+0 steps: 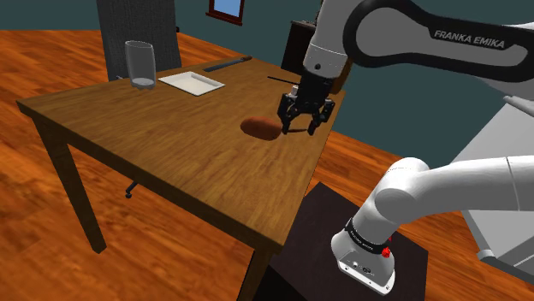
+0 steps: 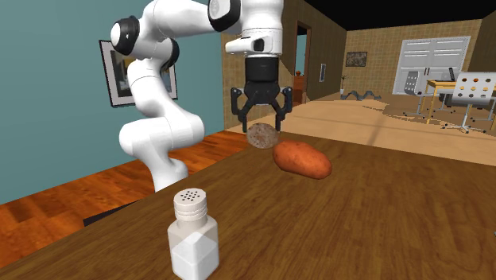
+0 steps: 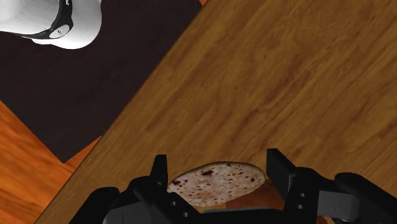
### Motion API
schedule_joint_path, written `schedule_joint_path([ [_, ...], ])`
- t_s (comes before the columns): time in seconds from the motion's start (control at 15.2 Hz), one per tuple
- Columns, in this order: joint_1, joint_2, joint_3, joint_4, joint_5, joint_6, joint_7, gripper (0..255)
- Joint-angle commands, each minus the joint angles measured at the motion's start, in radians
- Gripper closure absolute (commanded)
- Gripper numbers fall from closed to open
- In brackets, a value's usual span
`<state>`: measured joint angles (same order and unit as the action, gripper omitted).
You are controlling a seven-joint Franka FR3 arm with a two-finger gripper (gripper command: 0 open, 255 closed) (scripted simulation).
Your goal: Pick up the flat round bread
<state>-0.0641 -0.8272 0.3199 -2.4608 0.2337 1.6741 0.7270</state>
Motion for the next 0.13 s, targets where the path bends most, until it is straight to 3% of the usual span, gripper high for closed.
schedule_joint_path([
  [0.0, -0.002, 0.001, -0.005, 0.019, -0.004, -0.018, 0.0, 255],
  [0.07, -0.002, 0.001, -0.005, 0.019, -0.004, -0.018, 0.0, 255],
])
